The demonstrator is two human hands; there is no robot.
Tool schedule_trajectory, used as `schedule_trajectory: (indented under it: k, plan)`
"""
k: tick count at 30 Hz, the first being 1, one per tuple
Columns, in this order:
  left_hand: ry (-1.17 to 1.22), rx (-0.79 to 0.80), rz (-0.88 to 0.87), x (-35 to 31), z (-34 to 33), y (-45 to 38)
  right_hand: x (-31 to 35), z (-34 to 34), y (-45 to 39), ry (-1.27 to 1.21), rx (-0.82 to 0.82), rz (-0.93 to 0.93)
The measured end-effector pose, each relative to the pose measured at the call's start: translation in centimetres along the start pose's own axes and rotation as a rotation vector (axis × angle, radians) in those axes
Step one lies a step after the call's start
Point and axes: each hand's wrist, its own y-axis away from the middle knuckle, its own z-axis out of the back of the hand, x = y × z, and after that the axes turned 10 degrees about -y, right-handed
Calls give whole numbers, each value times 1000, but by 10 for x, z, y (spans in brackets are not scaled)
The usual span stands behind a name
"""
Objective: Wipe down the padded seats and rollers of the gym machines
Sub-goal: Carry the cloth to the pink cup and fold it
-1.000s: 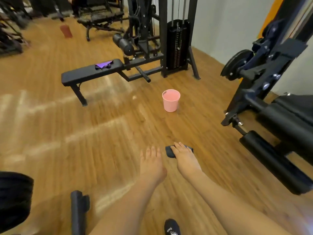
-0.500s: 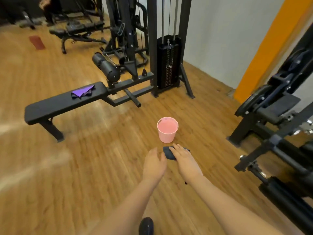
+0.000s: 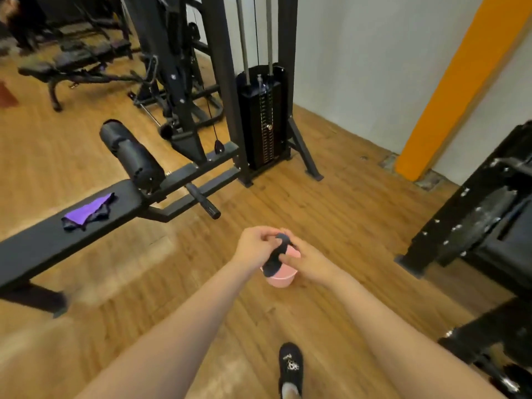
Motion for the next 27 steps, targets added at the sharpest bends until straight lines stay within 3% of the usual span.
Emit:
schedule_trajectory:
  k: [3, 6, 10, 13, 16, 19, 23, 27]
  plan:
    - [-112, 12, -100, -16, 19, -56, 16, 38, -57, 128, -66, 51]
    - [-159, -25, -153, -26, 38, -102, 32, 71, -109, 298, -30, 83]
    - [-69, -100, -132, -22, 49, -148, 50, 92, -153, 168, 2, 66]
    - [91, 31, -23, -14, 49, -177, 53, 104, -178, 145, -40, 54]
    - [192, 267, 35, -9, 39, -200, 50, 116, -200, -44, -173, 7]
    - [287, 213, 40, -7, 30, -229, 35, 132, -218, -216, -199, -183]
    - [470, 176, 120, 11, 16, -280, -20, 142, -235, -643, -136, -504]
    - [441, 227, 144, 56, -18, -341, -88, 129, -281, -926, -315, -449]
